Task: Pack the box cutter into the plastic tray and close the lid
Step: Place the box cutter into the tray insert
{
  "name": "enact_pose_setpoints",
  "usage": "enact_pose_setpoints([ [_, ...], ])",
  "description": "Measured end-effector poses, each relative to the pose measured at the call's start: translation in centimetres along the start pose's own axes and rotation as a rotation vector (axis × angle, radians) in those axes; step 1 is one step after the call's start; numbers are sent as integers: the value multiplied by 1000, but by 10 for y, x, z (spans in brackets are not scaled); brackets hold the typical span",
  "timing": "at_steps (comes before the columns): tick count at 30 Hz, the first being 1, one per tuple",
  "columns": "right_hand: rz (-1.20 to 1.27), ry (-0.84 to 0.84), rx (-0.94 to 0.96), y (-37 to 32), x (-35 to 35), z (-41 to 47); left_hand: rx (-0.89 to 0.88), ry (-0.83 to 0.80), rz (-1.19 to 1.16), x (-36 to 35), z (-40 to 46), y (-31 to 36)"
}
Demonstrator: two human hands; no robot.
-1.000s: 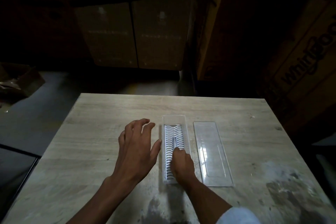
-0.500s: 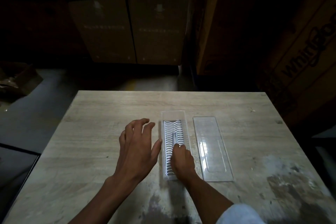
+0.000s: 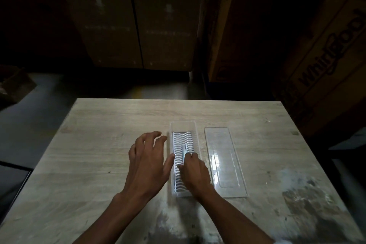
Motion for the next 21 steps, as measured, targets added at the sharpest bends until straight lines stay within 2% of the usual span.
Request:
enact_pose_setpoints([
  [3,116,171,17,16,36,-6,-14,-14,-5,-9,-1,0],
  [5,207,286,-56,49,56,-14,-22,-34,-15,-16,-1,-1],
  [7,229,322,-133,88,60,-24,-38,-46,-23,-22,-2,0],
  [10,137,173,-165,126,33,-44,-83,-50,-2,-32,-4,3],
  [14,-49,-37,-154,138,-5,-71,-104,-90,8,-47,-9,9],
  [21,-236,-91,-241,121,-9,-73,-119,-132,-17,-59,-20,5],
])
Point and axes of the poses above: each hand's wrist, its own z-axis towards the middle knuckle, its own x-axis out of the back of the hand, y = z × x, the point moved 7 cm from there along z, towards the middle knuckle, and after that the axes turned 1 degree about -x, right-handed, at the moved point
